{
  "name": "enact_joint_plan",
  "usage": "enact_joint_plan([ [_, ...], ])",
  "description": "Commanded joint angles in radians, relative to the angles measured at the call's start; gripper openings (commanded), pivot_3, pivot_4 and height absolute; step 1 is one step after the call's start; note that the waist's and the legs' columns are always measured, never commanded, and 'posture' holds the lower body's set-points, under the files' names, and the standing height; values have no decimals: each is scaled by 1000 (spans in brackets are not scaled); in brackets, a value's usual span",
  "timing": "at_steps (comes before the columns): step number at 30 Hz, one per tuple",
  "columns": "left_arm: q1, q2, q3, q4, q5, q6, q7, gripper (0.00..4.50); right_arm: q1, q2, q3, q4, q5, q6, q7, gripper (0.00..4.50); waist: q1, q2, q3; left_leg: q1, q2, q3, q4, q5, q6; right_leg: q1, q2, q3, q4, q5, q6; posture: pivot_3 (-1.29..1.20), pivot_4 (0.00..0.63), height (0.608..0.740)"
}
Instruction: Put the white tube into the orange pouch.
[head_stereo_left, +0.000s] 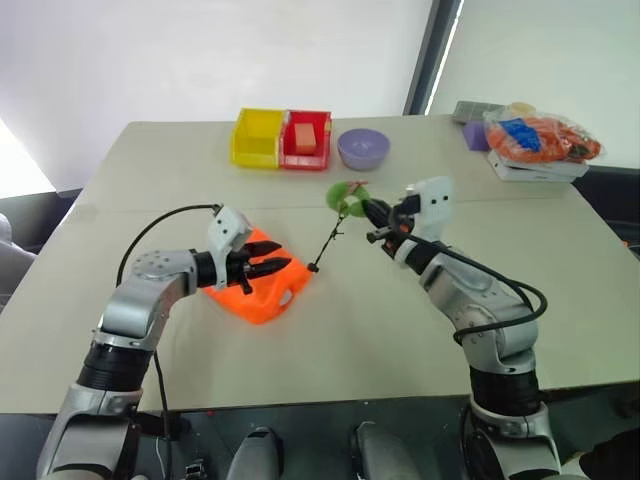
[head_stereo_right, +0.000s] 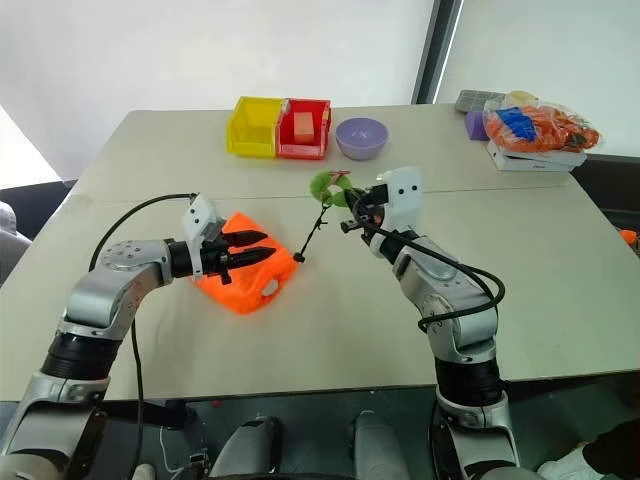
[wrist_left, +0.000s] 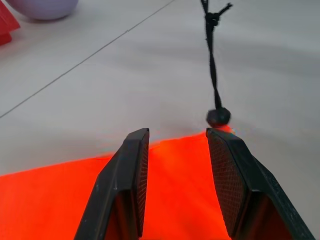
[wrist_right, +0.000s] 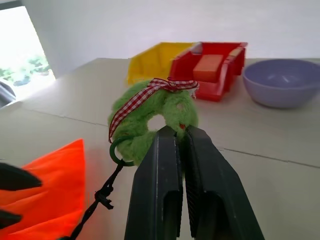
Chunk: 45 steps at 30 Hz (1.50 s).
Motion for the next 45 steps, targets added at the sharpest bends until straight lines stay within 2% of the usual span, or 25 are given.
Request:
enact_joint_plan([
  [1,8,1,12,-55,-12,-5,13,1911,-21,15,-32,-2,2,-23,-17,0,0,0,0,0,0,0,0,0,0,0,0,0,0,0,0,0,150,740],
  [5,26,-44,-26,-130,-1,17,79,1911,-21,30,-35,9,7,-27,-19,0,1,0,0,0,0,0,0,0,0,0,0,0,0,0,0,0,150,740],
  [8,39,-84,-49,-192,19,29,149,2760,-17,43,-37,3,19,-26,-11,0,1,0,0,0,0,0,0,0,0,1,0,0,0,0,0,0,150,740],
  [11,52,-98,-113,-267,104,-1,222,4349,-10,55,-37,-19,42,-19,3,0,0,0,0,0,0,0,0,0,0,1,0,0,0,0,0,0,150,740],
  [12,56,-90,-152,-287,167,-31,250,4434,-6,58,-34,-29,50,-16,8,0,-1,0,0,0,0,0,0,0,0,1,0,0,0,0,0,0,150,740],
  [15,67,-68,-250,-313,340,-114,331,4434,7,67,-25,-58,77,-10,24,0,-1,0,0,0,0,0,0,0,0,1,0,0,0,0,0,0,150,740],
  [22,135,-121,-273,-348,471,-90,477,4434,34,86,-14,-115,136,18,28,0,-1,0,0,0,0,0,0,0,0,1,0,0,-1,0,1,0,150,740],
  [30,207,-231,-302,-337,503,-85,545,4434,31,74,26,-116,121,5,35,0,1,0,0,0,0,0,0,0,0,2,0,0,-4,0,0,0,150,740],
  [35,226,-307,-273,-310,480,-61,591,4434,31,70,34,-120,120,4,34,0,2,0,0,0,0,0,0,0,0,2,0,0,-4,0,0,0,150,740],
  [42,214,-311,-299,-273,527,-62,610,4434,32,67,42,-126,120,0,32,0,0,0,0,0,0,0,0,0,0,2,0,0,-4,0,1,0,150,740],
  [45,210,-311,-308,-261,532,-65,603,3570,31,68,46,-131,122,-2,33,0,1,0,0,0,0,0,0,0,0,2,0,0,-5,0,1,0,150,740],
])
